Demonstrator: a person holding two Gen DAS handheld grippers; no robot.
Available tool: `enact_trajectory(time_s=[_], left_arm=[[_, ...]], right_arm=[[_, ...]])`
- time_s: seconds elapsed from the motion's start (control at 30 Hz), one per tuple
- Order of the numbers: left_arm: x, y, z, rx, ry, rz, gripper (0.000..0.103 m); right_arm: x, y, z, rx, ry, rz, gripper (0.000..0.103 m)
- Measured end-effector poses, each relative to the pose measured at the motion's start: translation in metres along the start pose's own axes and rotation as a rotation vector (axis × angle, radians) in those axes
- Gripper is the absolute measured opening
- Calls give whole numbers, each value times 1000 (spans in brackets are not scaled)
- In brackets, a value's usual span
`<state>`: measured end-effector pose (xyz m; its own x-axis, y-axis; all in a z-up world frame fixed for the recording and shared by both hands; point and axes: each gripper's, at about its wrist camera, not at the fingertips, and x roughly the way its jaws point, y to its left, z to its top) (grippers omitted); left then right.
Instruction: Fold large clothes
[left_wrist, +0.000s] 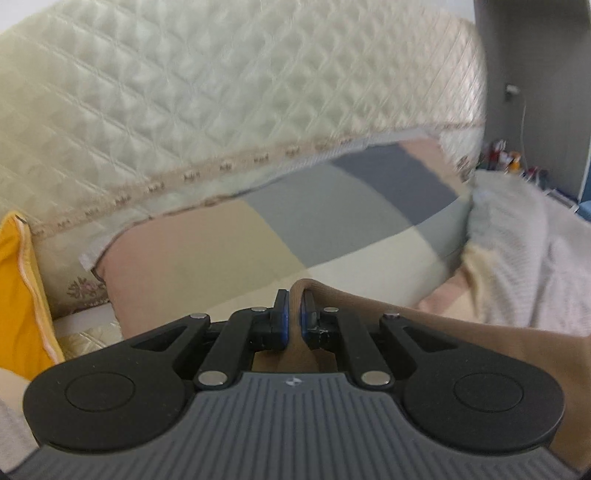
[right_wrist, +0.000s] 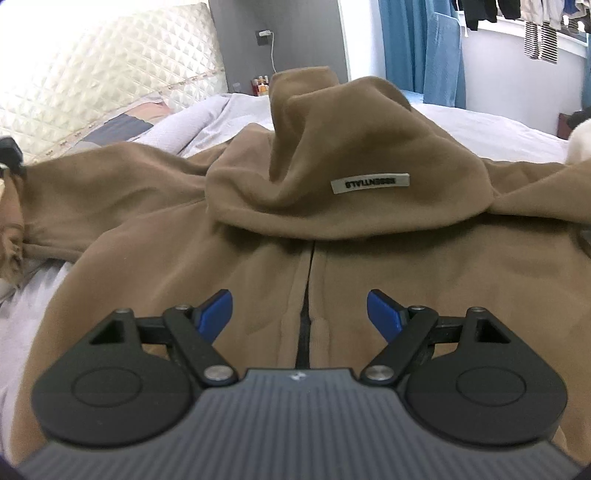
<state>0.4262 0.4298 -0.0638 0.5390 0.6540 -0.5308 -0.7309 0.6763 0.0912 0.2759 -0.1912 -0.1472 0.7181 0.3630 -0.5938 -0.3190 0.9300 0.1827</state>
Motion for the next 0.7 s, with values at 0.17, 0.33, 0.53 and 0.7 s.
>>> enact_trajectory(time_s=[0.17, 0.33, 0.53, 0.7], left_arm=[[12, -3, -10, -19, 8, 0, 8], [-14, -4, -14, -22, 7, -44, 35], [-66, -13, -26, -26, 11, -178, 65], [-121, -19, -60, -71, 20, -314, 66]], right_arm=[[19, -8, 6, 34, -4, 17, 81], [30, -14, 5, 74, 31, 31, 81], [6, -7, 6, 36, -26, 34, 81], [-17, -1, 6, -8, -76, 32, 81]])
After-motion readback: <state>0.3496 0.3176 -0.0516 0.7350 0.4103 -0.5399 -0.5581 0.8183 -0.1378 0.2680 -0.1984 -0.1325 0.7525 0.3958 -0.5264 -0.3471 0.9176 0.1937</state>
